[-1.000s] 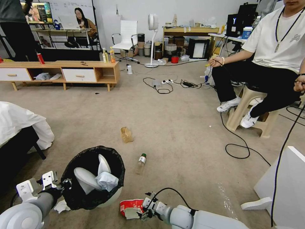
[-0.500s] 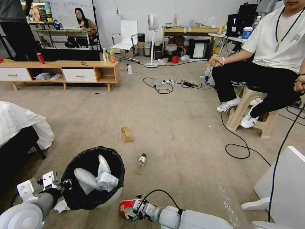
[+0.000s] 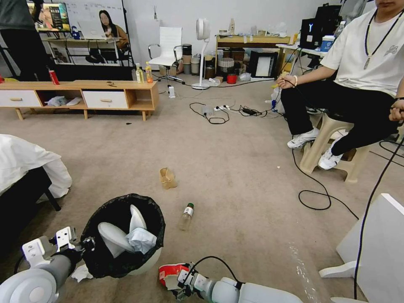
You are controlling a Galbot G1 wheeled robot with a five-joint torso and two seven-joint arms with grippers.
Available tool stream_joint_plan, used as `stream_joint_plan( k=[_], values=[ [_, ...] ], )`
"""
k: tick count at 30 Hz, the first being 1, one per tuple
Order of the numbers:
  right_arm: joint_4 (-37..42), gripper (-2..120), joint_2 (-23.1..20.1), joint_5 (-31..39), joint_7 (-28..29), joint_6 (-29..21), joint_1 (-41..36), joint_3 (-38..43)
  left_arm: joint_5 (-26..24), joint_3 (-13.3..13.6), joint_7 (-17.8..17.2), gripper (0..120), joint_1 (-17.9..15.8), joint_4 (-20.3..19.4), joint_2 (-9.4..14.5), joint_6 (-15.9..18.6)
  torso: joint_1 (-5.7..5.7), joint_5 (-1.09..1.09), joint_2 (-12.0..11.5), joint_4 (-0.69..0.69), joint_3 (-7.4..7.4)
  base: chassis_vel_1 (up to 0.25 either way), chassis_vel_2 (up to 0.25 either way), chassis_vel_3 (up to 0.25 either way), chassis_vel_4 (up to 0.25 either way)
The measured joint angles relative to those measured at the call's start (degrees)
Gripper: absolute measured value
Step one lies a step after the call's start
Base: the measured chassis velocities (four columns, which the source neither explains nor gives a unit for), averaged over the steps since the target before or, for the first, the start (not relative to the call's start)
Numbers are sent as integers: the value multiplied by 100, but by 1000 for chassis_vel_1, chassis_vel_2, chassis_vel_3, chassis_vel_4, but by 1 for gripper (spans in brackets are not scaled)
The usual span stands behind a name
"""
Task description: Pick up the trash bin and place the garbage on the floor into it.
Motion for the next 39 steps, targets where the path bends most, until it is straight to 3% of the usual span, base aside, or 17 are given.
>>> stream_joint_plan(
  k=[8, 16, 27, 29, 32, 35, 38, 39],
  values=[
    [-457, 72, 149, -42, -47, 247, -40, 52, 3, -7, 3, 2, 20, 2, 1, 0, 0, 0, 0, 0, 0, 0, 0, 0, 0],
    [-811, 70, 245, -113, -114, 431, -50, 155, 6, -8, 3, 2, 23, 3, -3, 0, 0, 0, 0, 0, 0, 0, 0, 0, 0],
    [-1342, 52, 420, -295, -231, 736, -106, 280, 6, -32, 4, 2, 68, -48, 9, 0, 0, 3, -1, 3, -1, 0, 0, 0, 0],
    [-1254, 41, 368, -297, -228, 727, -95, 290, 6, -37, 4, 2, 68, -47, 21, 0, 0, 2, -1, 2, 0, 0, 0, 0, 0],
    [-1218, 36, 340, -292, -222, 709, -89, 291, 6, -37, 4, 2, 64, -47, 20, 0, 0, 0, -1, -1, 0, 0, 0, 0, 0],
    [-1191, 20, 307, -258, -213, 684, -77, 304, 9, -24, 3, 2, 63, -50, 2, 0, 0, -1, -1, -1, 1, 0, 0, 0, 0],
    [-1194, 15, 301, -252, -212, 684, -78, 321, 11, -21, 2, 2, 64, -50, 0, 0, 0, -1, -1, -1, 0, 0, 0, 0, 0],
    [-1178, 7, 280, -240, -209, 688, -87, 339, 15, -21, 1, 2, 64, -52, 1, 0, 0, 0, -1, 0, 0, 0, 0, 0, 0]
  ],
)
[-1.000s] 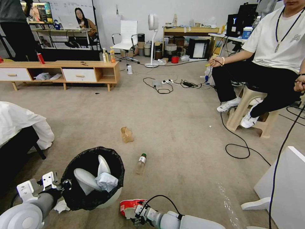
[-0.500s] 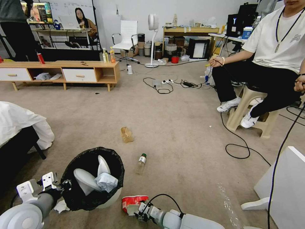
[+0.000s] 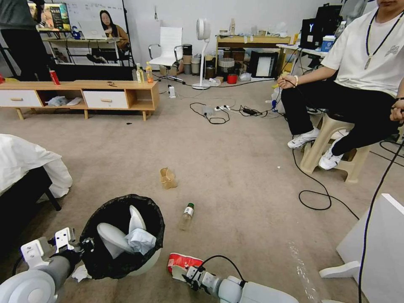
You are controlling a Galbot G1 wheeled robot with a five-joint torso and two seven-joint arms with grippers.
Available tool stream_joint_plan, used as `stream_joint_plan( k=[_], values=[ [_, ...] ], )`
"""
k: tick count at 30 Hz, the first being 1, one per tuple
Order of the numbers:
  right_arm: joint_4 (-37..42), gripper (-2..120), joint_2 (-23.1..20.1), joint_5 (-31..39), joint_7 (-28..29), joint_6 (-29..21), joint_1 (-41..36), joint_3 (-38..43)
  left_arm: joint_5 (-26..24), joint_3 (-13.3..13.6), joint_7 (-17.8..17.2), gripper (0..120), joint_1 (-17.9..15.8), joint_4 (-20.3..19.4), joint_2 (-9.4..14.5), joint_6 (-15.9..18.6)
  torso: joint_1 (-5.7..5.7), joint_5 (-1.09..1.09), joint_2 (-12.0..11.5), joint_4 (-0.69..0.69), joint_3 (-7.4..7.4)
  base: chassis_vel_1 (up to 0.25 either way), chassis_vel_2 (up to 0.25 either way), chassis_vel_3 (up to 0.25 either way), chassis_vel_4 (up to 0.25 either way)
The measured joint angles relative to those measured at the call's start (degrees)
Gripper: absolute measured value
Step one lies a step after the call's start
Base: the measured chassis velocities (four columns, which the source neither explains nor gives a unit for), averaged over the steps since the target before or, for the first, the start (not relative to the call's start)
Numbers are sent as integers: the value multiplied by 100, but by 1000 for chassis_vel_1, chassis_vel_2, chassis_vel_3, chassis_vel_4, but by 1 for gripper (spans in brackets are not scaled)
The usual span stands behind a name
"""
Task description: Pick up the trash bin and place the garbage on the floor into it.
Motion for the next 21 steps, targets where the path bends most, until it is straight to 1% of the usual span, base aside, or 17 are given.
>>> stream_joint_plan(
  k=[1, 2, 13, 16, 17, 18, 19, 20, 21],
  values=[
    [0, 7, 0, 0, 0, 0, 0, 0, 0, 0, 0, 2, 0, 0, 0, 0, 0, 0, 0, 0, 0, 0, 0, 0, 0],
    [56, 1, -30, 20, 1, 6, -13, 16, 0, 0, 0, 2, 0, -1, 3, 0, 0, 0, 0, -1, 0, 0, 0, 0, 0],
    [631, 0, -401, 274, 94, -79, -4, 119, 4, 9, -4, 2, 10, -18, -3, 0, 0, 1, 0, 0, 0, 0, 0, 0, 0],
    [1310, 0, -951, 409, 212, -207, 53, 374, 6, 22, -8, 2, 7, -22, 8, 0, 0, 2, 0, 0, 0, 0, 0, 0, 0],
    [1310, 0, -951, 409, 212, -207, 53, 374, 6, 22, -8, 2, 7, -22, 8, 0, 0, 2, 0, 0, 0, 0, 0, 0, 0],
    [1523, 0, -1133, 430, 257, -252, 74, 453, 6, 32, -8, 2, 3, -22, 10, 0, 0, 1, 0, -2, 0, 0, 0, 0, 0],
    [1523, 0, -1133, 430, 257, -252, 74, 453, 6, 32, -8, 2, 3, -22, 10, 0, 0, 1, 0, -2, 0, 0, 0, 0, 0],
    [1917, 0, -1433, 439, 338, -314, 117, 604, 5, 54, -8, 2, -14, -21, 11, 0, 1, 0, 0, -4, 0, 0, 0, 0, 0],
    [2305, 0, -1637, 506, 426, -424, 168, 784, 1, 81, -12, 2, -37, -21, 9, 0, 0, 2, 0, -3, 0, 0, 0, 0, 0]
  ],
)
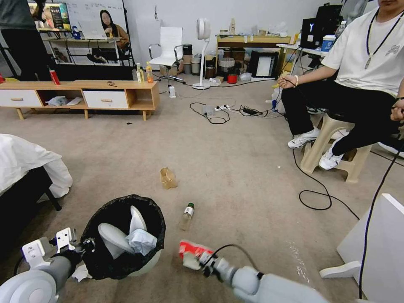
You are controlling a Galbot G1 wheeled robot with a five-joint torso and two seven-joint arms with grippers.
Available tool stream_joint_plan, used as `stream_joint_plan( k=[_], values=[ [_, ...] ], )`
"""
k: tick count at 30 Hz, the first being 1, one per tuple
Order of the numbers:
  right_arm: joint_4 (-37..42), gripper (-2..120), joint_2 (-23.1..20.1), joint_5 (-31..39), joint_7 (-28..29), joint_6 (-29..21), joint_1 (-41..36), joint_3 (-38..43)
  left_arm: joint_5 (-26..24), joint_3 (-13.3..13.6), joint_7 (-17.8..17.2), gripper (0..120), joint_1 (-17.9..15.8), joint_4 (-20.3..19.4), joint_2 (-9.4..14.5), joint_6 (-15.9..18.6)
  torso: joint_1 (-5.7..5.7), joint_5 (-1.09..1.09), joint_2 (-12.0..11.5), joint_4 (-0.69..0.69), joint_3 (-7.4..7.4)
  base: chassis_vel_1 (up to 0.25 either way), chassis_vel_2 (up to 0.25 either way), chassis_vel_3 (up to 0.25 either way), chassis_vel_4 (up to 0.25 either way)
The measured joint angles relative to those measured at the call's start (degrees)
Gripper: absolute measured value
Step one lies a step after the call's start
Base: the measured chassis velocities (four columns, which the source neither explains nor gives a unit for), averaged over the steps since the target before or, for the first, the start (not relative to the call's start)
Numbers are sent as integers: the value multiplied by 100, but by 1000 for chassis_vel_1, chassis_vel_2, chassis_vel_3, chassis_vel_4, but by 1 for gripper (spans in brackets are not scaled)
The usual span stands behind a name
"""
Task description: Pick up the trash bin and place the garbage on the floor into it.
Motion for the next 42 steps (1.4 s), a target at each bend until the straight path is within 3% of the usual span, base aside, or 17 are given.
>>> stream_joint_plan(
  k=[5, 12, 14, 19, 26, 33, 42],
  values=[
    [722, 0, -369, 140, 110, -211, 112, 432, -14, 52, -13, 2, -26, -1, -1, 0, 0, 1, 0, 5, 0, 0, 0, 0, 0],
    [1612, 0, -827, 307, 113, -332, 210, 961, -47, 69, -14, 2, -37, -9, 53, 0, 0, -1, 0, 1, 0, 0, 0, 0, 0],
    [2219, 0, -1015, 421, 117, -406, 241, 1242, -65, 70, -14, 2, -50, -21, 83, 0, 0, 0, 0, 2, -1, 0, 0, 0, 0],
    [2902, 0, -1124, 658, 160, -511, 441, 1408, -96, 93, -14, 2, -87, -36, 108, 0, 0, -1, 0, 2, -1, 0, 0, 0, 0],
    [3588, 0, -1039, 1468, 291, -648, 1025, 1536, -150, 98, -19, 2, -121, -51, 184, 0, 0, -1, 1, 3, -1, 0, 0, 0, 0],
    [4050, 0, -654, 2786, 662, -954, 1760, 1094, -200, 96, -21, 2, -165, -91, 209, 0, 0, -2, 1, 3, 0, 0, 0, 0, 0],
    [4127, 0, -306, 3412, 891, -1064, 2116, 436, -205, 166, -26, 2, -240, -91, 194, 0, 0, -2, 1, 2, -1, 0, 0, 0, 0]
  ],
)
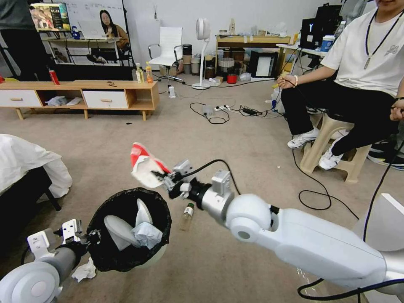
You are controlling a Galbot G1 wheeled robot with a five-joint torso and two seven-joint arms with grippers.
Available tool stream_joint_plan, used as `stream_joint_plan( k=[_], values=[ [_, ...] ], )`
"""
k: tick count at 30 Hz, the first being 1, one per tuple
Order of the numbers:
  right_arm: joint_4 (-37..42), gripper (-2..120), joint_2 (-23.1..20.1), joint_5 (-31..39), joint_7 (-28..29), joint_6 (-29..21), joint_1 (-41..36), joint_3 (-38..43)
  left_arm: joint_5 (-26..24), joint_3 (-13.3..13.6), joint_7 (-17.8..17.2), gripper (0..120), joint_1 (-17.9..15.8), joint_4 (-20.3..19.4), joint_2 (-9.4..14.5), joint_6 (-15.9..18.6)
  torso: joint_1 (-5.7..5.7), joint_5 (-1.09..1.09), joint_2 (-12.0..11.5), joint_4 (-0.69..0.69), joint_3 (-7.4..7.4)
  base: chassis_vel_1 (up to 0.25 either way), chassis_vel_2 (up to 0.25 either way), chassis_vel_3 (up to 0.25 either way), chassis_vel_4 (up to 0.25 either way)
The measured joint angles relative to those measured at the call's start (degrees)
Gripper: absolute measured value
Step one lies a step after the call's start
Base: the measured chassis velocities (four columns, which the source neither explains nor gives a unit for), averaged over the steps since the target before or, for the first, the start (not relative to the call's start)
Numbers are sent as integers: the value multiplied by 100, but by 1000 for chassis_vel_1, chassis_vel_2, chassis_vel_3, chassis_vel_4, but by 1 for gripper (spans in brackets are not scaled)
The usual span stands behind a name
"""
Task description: Pick up the trash bin and place the garbage on the floor into it.
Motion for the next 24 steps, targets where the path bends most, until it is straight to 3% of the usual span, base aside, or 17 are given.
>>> stream_joint_plan(
  k=[13, 24],
  values=[
    [-84, 0, 390, 513, 220, -224, 34, -655, -16, -6, -14, 2, -38, 19, 3, 0, 0, 0, 0, 0, 0, 0, 0, 0, 0],
    [-496, 0, 646, 270, 412, -464, -238, -1126, -95, -77, -58, 2, -21, -90, -9, 0, 0, 0, 0, 0, 0, 0, 0, 0, 0]
  ],
)
